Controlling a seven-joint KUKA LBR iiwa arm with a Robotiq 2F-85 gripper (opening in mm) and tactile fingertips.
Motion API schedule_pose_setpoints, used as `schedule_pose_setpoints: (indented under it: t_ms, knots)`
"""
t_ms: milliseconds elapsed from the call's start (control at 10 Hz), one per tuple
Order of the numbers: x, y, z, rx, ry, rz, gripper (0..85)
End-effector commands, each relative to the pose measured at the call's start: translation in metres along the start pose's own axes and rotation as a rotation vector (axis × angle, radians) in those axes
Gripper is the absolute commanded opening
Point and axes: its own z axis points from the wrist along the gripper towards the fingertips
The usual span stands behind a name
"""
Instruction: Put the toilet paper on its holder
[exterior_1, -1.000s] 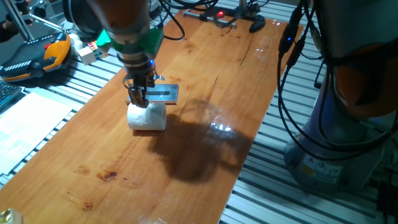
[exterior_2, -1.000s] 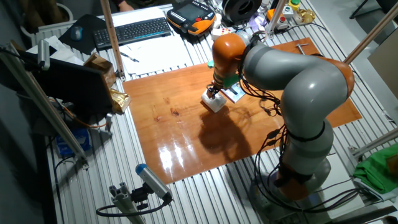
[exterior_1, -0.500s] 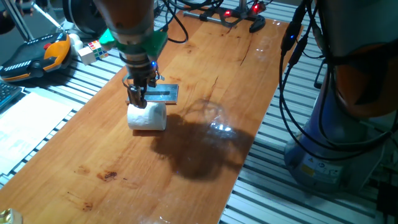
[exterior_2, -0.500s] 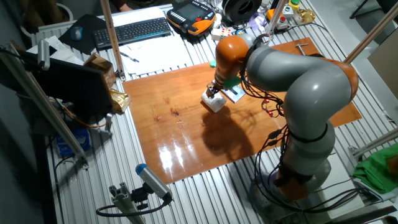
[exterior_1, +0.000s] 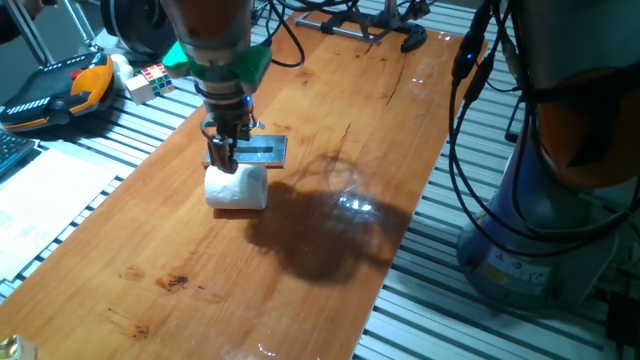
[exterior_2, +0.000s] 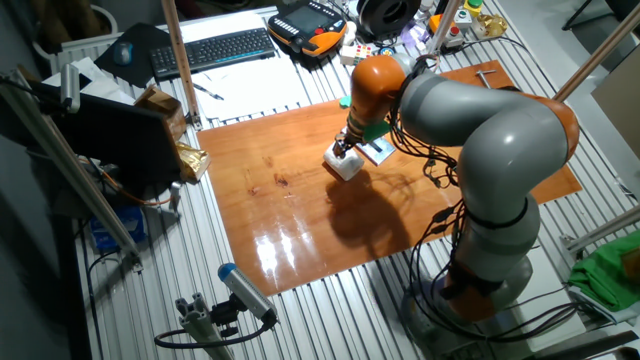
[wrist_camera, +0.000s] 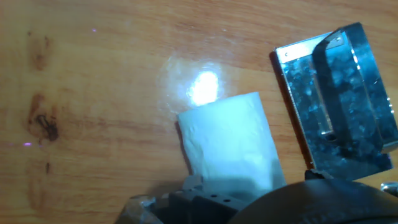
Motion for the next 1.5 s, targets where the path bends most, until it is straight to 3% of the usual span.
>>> schedule_pose_setpoints:
  t_ms: [0,200,400,500,900,1400]
  knots:
    - [0.000,0.000,0.000,-0.012,0.001,0.016,84.0]
    - [-0.002,0.002,0.003,-0.022,0.006,0.029,85.0]
    - [0.000,0.012,0.015,-0.005,0.008,0.032,85.0]
    - [0.000,0.013,0.020,-0.020,0.011,0.033,85.0]
    - [-0.011,0.002,0.045,-0.036,0.002,-0.007,85.0]
    - [-0.015,0.003,0.063,-0.032,-0.006,-0.017,85.0]
